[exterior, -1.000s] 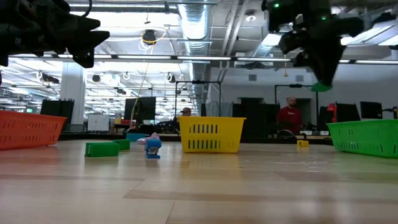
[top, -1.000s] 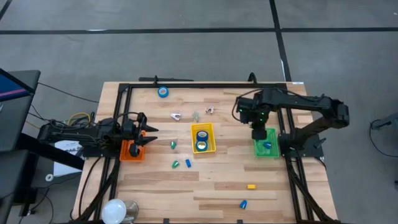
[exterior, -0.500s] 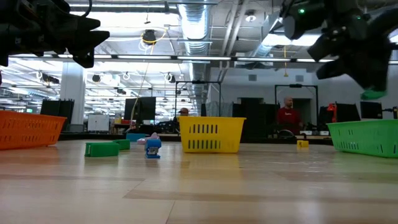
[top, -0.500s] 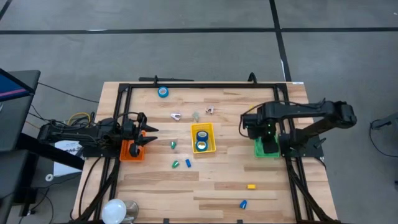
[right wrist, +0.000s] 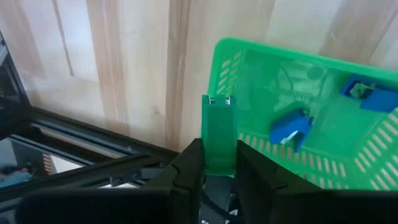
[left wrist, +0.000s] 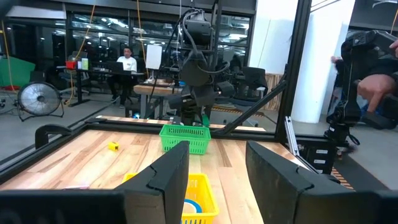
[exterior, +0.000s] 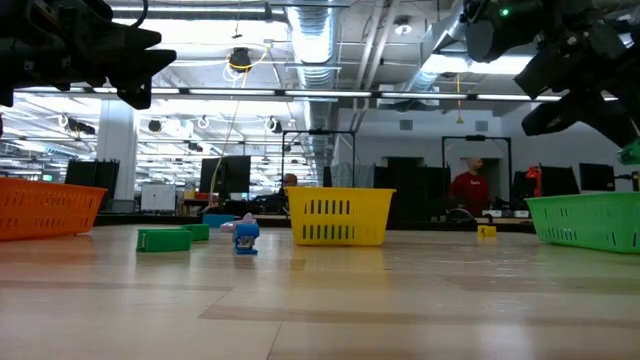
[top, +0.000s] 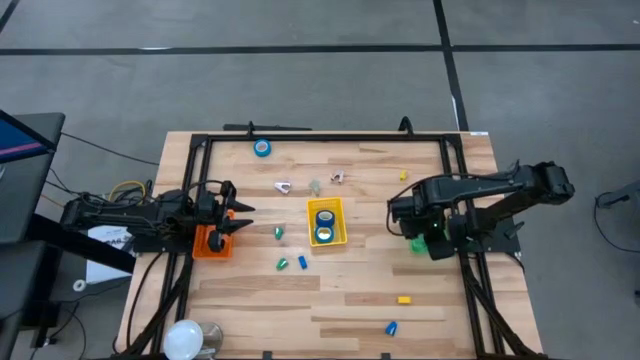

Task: Pick and place Stapler, Stapler remover, tape
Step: Put the green stapler into the green basket

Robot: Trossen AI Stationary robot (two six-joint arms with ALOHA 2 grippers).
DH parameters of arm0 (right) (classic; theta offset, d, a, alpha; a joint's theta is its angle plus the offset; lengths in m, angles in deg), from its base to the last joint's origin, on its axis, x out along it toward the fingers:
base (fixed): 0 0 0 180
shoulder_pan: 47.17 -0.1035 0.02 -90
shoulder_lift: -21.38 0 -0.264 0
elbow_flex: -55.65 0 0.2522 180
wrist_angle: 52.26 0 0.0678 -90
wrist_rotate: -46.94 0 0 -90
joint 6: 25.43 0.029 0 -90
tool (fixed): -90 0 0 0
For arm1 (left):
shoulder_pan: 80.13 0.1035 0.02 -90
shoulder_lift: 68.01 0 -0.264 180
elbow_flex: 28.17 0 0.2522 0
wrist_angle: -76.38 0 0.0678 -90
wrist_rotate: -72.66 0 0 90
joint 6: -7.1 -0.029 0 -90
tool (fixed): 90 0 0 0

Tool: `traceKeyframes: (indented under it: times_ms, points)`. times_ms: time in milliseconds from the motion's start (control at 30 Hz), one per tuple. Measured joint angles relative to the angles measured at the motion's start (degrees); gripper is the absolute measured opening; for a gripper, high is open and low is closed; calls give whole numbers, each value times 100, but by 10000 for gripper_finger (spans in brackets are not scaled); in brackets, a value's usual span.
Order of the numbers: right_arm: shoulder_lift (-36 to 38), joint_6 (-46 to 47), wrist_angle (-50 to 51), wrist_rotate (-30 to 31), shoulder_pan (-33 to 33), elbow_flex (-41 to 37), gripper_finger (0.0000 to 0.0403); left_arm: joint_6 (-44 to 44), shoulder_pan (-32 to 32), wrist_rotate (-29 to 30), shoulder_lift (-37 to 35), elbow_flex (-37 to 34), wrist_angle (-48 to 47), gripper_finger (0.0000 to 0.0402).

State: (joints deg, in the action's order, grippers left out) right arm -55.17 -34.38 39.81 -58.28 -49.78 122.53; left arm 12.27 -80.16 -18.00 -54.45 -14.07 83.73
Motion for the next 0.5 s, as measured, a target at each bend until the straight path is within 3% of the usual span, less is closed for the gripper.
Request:
traceKeyframes:
  times_ms: [500]
  points:
    - [-337,442,-252,174,102,0,73,2,-2,-2,0,0,0,150]
